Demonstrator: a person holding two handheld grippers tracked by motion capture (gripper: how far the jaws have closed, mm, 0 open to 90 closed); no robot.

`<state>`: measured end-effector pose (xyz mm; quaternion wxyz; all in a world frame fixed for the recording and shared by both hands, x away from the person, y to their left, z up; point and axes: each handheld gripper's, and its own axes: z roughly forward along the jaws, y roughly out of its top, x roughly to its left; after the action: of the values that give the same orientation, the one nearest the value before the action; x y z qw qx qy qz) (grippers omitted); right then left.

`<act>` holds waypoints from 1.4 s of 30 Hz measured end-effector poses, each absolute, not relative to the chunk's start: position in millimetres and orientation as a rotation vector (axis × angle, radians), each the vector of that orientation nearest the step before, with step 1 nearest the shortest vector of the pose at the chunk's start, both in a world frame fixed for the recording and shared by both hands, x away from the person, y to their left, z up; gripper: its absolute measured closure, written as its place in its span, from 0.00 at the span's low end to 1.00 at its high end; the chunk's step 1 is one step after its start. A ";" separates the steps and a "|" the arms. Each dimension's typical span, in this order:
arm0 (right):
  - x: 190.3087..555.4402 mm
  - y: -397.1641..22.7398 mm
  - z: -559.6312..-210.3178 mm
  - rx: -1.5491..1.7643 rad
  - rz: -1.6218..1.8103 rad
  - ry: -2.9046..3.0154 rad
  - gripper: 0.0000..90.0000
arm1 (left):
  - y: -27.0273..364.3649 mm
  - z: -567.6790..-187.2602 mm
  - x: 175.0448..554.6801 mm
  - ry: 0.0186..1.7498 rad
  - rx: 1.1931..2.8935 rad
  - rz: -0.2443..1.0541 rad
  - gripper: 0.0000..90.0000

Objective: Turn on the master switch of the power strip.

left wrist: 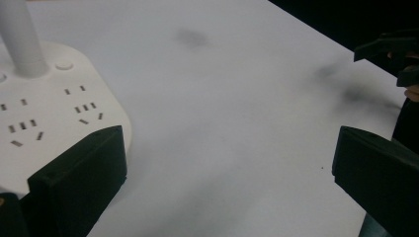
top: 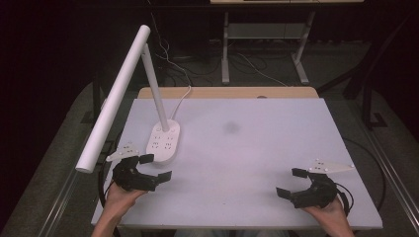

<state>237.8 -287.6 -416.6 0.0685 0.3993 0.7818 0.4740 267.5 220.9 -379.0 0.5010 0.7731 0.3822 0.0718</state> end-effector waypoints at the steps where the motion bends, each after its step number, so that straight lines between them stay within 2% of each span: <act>1: 238.1 -287.8 -416.7 1.201 1.427 2.353 0.00 | 222.1 -378.4 268.9 0.924 1.871 0.174 0.00; 42: 237.9 -291.1 -416.8 1.209 1.410 2.350 0.00 | 241.1 -343.6 319.0 0.981 1.971 0.239 0.00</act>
<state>237.9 -291.1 -416.8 0.0730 0.4026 0.7824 0.4695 319.0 241.1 -343.6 0.4470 0.7960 0.3964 0.0967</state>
